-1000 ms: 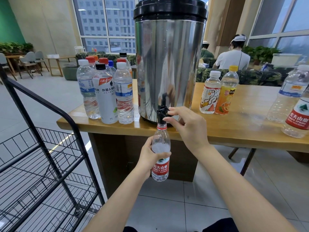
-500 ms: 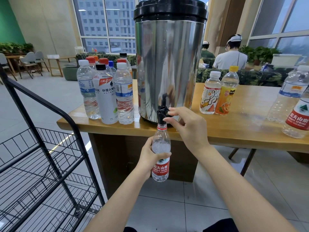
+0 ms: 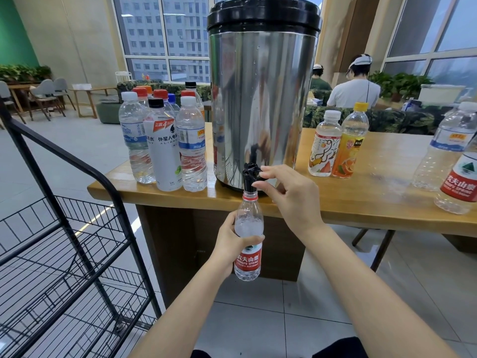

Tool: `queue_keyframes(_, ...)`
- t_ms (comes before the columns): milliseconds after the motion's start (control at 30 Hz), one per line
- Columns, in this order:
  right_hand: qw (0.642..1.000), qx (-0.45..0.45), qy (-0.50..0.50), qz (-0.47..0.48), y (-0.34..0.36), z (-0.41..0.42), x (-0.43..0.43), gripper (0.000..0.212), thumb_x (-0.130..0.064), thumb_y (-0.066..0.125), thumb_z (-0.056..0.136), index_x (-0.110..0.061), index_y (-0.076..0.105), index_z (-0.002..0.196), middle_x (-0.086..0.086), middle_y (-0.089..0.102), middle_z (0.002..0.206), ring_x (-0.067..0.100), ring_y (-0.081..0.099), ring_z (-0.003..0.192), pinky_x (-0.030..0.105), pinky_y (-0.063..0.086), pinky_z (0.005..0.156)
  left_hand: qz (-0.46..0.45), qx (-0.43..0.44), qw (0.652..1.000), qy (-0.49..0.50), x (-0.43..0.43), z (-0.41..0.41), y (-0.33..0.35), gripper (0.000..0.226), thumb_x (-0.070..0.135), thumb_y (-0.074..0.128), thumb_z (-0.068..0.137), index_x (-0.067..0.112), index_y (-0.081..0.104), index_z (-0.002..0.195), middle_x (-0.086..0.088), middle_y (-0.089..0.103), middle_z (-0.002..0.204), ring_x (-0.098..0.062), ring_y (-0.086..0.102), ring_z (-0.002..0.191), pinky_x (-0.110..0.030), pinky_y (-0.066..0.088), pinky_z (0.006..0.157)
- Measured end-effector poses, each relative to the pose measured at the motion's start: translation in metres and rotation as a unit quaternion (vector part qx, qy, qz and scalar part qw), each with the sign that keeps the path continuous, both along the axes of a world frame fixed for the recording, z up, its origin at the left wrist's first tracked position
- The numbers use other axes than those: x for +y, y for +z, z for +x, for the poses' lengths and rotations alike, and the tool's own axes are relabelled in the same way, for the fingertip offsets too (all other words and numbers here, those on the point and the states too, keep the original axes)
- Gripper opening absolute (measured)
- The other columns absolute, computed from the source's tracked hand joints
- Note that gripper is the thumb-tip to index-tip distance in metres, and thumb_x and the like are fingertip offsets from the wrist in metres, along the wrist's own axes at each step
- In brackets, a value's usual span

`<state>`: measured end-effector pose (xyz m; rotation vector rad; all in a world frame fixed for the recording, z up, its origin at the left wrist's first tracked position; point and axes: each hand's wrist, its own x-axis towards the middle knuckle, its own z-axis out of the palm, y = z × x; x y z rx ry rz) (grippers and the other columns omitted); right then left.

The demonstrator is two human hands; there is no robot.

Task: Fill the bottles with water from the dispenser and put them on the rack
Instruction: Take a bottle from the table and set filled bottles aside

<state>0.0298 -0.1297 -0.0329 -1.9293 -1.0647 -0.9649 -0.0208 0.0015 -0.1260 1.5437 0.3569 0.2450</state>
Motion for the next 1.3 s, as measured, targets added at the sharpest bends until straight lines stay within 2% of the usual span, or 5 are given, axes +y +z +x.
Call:
queue_keyframes(233,1.0,0.002,-0.002,-0.003,-0.0003,0.001,-0.0001,0.029,-0.034,0.065,0.087,-0.01,0.071,0.101,0.004,0.072,0.106,-0.005,0.048,0.079,0.002,0.033,0.07,-0.002,-0.004,1.0,-0.002,-0.0004,0.0,0.0004,0.063,0.009,0.083,0.074,0.032,0.047,0.121,0.009,0.058,0.111,-0.007,0.056,0.089,-0.02,0.046,0.068)
queue_keyframes(667,1.0,0.003,0.01,0.005,-0.0014,0.0022,0.0,0.036,-0.041,0.059,0.089,-0.01,0.071,0.103,0.004,0.071,0.107,-0.006,0.048,0.08,0.004,0.036,0.069,-0.004,-0.006,1.0,-0.003,-0.0003,-0.0013,0.0008,0.062,0.01,0.083,0.075,0.032,0.047,0.12,0.01,0.058,0.11,-0.007,0.057,0.09,-0.02,0.047,0.068)
queue_keyframes(933,1.0,0.003,0.011,0.003,-0.0019,0.0029,-0.001,0.034,-0.039,0.06,0.089,-0.01,0.071,0.104,0.004,0.071,0.108,-0.006,0.048,0.081,0.003,0.036,0.07,0.004,-0.003,1.0,0.001,-0.0003,0.0004,-0.001,0.064,0.011,0.083,0.074,0.033,0.046,0.122,0.01,0.057,0.114,-0.009,0.055,0.095,-0.03,0.048,0.083)
queue_keyframes(1067,1.0,0.0,0.013,0.002,-0.0014,0.0034,-0.0012,0.034,-0.039,0.06,0.089,-0.01,0.071,0.103,0.004,0.071,0.107,-0.006,0.047,0.08,0.003,0.035,0.07,0.002,-0.004,1.0,0.001,-0.0003,0.0008,-0.0013,0.065,0.011,0.084,0.074,0.033,0.047,0.122,0.01,0.057,0.113,-0.008,0.055,0.093,-0.025,0.048,0.075)
queue_keyframes(1300,1.0,-0.003,0.014,-0.003,-0.0021,0.0052,-0.001,0.031,-0.037,0.063,0.088,-0.011,0.071,0.103,0.003,0.071,0.108,-0.006,0.048,0.08,0.004,0.037,0.07,0.009,-0.002,1.0,0.005,0.0006,0.001,-0.0021,0.065,0.01,0.084,0.073,0.032,0.048,0.123,0.01,0.057,0.114,-0.009,0.054,0.099,-0.03,0.047,0.084)
